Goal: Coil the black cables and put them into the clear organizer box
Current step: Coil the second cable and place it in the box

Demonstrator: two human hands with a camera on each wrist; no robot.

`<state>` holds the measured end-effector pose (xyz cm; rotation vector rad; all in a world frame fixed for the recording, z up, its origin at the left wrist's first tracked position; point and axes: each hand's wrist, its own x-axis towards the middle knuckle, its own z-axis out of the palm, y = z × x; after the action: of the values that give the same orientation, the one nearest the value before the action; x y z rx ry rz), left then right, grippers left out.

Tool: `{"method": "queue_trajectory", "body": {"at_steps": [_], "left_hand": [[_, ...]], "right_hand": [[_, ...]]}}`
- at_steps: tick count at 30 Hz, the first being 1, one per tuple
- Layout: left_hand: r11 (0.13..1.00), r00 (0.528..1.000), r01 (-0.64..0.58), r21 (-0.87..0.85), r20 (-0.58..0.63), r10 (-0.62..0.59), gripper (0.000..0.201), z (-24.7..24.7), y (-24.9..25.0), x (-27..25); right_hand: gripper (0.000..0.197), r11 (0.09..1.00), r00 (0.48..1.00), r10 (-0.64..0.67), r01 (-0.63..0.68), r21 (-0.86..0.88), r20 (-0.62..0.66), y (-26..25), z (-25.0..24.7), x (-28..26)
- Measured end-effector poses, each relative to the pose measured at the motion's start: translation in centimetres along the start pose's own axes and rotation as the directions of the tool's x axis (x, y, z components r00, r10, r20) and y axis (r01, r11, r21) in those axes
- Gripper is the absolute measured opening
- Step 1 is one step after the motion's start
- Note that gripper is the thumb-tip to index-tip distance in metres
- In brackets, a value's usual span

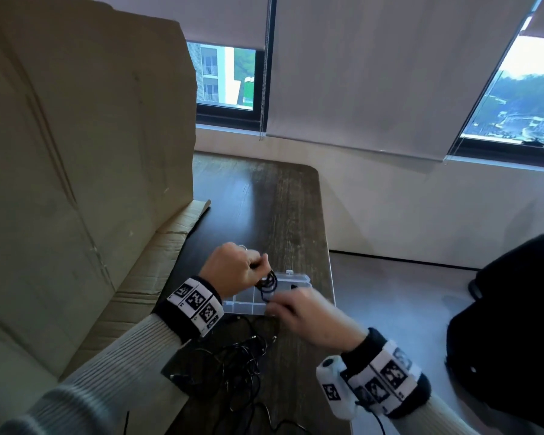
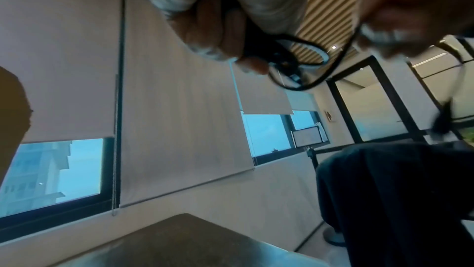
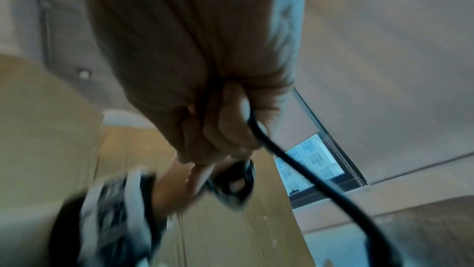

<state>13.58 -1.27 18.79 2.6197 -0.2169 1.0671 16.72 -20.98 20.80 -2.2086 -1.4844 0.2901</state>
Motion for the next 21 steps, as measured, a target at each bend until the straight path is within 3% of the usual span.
{"method": "queue_trajectory", "body": {"at_steps": [4, 7, 11, 13, 16, 18, 21], "left_hand": [[0.961, 0.977, -0.193, -0.198, 0.054, 0.207, 0.043, 0.3, 1.4, -0.3], [0.913, 0.973, -0.216, -0.346, 0.001, 0.231, 0.042, -0.1, 2.7, 0.6], [0.854, 0.991, -0.128, -0.504, -0.087, 0.098, 0.043, -0.3, 4.4, 0.9], [0.821, 0.991, -0.025, -0.571, -0.121, -0.054, 0.048, -0.2, 4.9, 1.0], [0.866, 0.960, 0.046, -0.498, -0.217, -0.175, 0.052, 0.1, 4.8, 1.1], [0.921, 0.949, 0.070, -0.383, -0.259, -0.180, 0.053, 0.2, 4.3, 1.1], [0.962, 0.958, 0.150, -0.228, -0.209, -0.199, 0.053, 0.1, 3.0, 1.3]], "right_hand": [[0.015, 0.972, 0.965, -0.084, 0.134, 0.192, -0.248, 0.3, -4.5, 0.0], [0.004, 0.909, 0.938, -0.023, 0.164, 0.385, -0.345, 1.2, -5.0, 0.2], [0.012, 0.678, 0.902, 0.175, 0.180, 0.713, -0.394, 2.5, -4.1, 0.6], [0.007, 0.624, 0.919, 0.211, 0.136, 0.770, -0.334, 2.3, -2.8, 0.9], [0.026, 0.597, 0.932, 0.280, 0.019, 0.802, -0.230, 2.0, -0.6, 1.4], [0.034, 0.627, 0.942, 0.307, -0.089, 0.774, -0.140, 1.8, 0.7, 1.5], [0.029, 0.851, 0.968, 0.250, -0.201, 0.486, -0.037, 1.5, 2.1, 1.6]]}}
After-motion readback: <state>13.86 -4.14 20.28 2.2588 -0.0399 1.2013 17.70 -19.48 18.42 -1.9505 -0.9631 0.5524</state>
